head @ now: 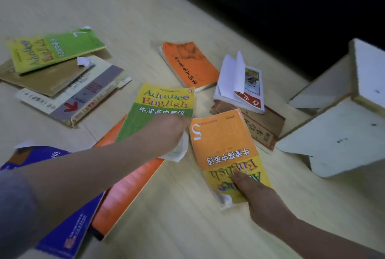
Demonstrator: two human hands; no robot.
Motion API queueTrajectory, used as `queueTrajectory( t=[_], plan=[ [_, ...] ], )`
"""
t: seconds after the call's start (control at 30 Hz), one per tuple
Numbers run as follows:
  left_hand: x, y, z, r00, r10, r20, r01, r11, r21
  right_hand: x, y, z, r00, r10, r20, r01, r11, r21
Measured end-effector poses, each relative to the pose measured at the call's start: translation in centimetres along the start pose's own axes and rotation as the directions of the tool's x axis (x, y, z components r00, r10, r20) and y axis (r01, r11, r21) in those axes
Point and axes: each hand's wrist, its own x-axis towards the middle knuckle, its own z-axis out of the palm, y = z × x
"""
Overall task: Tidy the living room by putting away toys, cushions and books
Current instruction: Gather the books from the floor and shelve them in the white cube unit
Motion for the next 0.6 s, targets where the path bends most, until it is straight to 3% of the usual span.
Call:
queueTrajectory(
  t=[0.07, 0.17, 0.3, 0.47, 0.6],
  plan=[
    [-0.8, 1.4, 0.5, 0.993, 0.074, -0.090, -0.087, 0.985, -0.152, -1.2, 0.5, -0.3, 0.998, -0.026, 0.063, 0.025, 1.000, 0.011],
    [-1.5, 2.3, 1.8, 0.992, 0.097, -0.077, -0.120, 0.913, -0.390, -1.2, -0.1, -1.0, 0.995, 0.049, 0.089, -0.054, 0.997, 0.051],
    [-2.2, 2.0, 3.1, 0.999, 0.037, -0.024, -0.043, 0.934, -0.354, -0.1, -1.9, -1.5, 0.992, 0.123, -0.002, -0.121, 0.978, 0.171],
    [-3.6, -1.6, 3.6, 0.937, -0.348, -0.046, 0.339, 0.931, -0.134, 2.4, -4.4, -1.1, 0.994, 0.109, 0.019, -0.111, 0.982, 0.156],
    [-4.8, -3.6, 2.8, 0.805, -0.587, 0.081, 0.592, 0.794, -0.138, 4.7, -6.0, -0.7, 0.986, 0.149, 0.068, -0.153, 0.987, 0.053]
  ],
)
